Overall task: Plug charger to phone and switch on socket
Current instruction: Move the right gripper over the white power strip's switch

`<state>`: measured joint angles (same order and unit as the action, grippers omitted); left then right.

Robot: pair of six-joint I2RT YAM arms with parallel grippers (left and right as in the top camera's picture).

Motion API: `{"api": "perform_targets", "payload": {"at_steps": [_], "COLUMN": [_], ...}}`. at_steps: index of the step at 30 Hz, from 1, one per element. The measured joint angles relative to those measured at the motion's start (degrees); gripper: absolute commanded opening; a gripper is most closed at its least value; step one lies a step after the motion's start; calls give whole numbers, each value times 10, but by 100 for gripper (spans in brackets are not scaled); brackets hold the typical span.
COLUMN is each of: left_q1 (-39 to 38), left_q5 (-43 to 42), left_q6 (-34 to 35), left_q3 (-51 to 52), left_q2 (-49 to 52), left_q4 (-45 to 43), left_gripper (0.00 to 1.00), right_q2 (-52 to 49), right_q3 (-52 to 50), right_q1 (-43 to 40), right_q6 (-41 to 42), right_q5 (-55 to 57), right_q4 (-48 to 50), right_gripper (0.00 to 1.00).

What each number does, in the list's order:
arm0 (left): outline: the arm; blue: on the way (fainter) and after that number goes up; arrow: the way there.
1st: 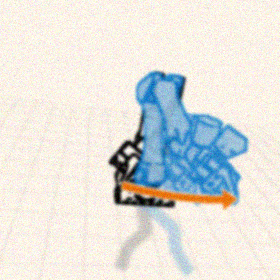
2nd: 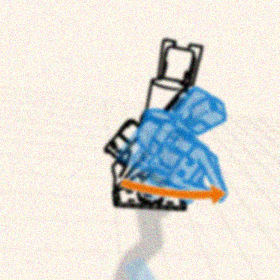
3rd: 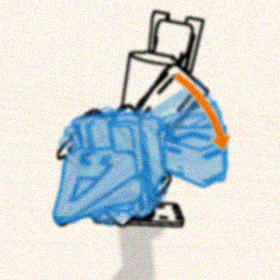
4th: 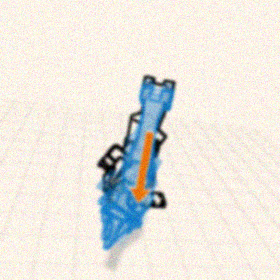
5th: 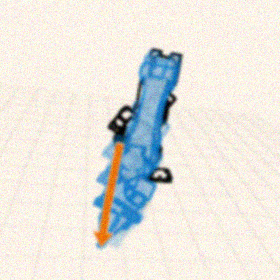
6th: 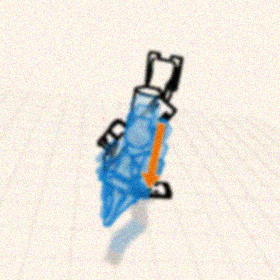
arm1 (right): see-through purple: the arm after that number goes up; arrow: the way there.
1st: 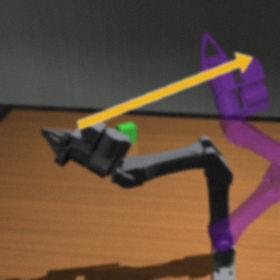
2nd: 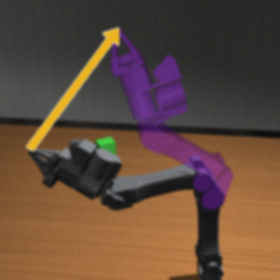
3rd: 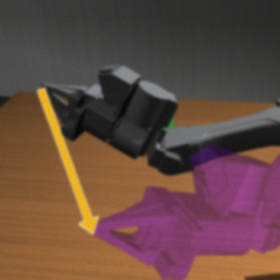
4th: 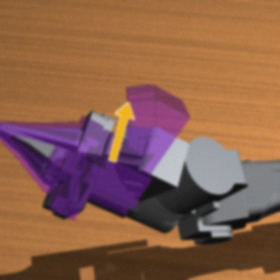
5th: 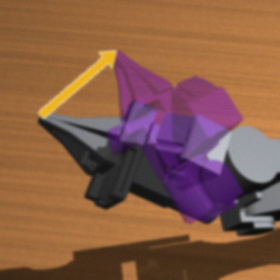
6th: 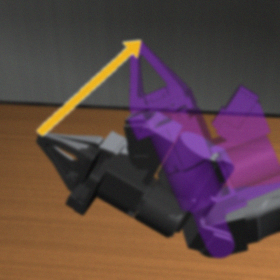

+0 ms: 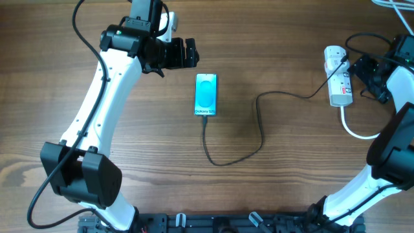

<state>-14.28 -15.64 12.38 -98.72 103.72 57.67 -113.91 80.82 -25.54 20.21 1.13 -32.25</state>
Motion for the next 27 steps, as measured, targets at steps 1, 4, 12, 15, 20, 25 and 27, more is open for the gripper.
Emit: {"api": "perform_targets", "payload": {"at_steps": [1, 4, 12, 15, 20, 25, 27], "left_q1": [0, 0, 0, 0, 0, 0, 0], "left_q5": [0, 0, 0, 0, 0, 0, 0], "left_q6": [0, 0, 0, 0, 0, 0, 0], "left_q3": [0, 0, 0, 0, 0, 0, 0], "left_q2": [0, 0, 0, 0, 0, 0, 0], "left_q4": [0, 0, 0, 0, 0, 0, 0], "left_gripper": [100, 100, 100, 100, 100, 100, 100], "right_q2": [0, -2, -42, -42, -42, -42, -42], "right_q3": [0, 0, -1, -1, -1, -1, -1], "right_q1": [0, 0, -1, -1, -1, -1, -1], "right_q6": [0, 0, 0, 0, 0, 0, 0], "right_q5": [0, 0, 2, -2, -14, -16, -16], "right_q4": [0, 0, 7, 11, 23, 25, 25], "right_gripper": [100, 99, 100, 100, 100, 100, 100]}}
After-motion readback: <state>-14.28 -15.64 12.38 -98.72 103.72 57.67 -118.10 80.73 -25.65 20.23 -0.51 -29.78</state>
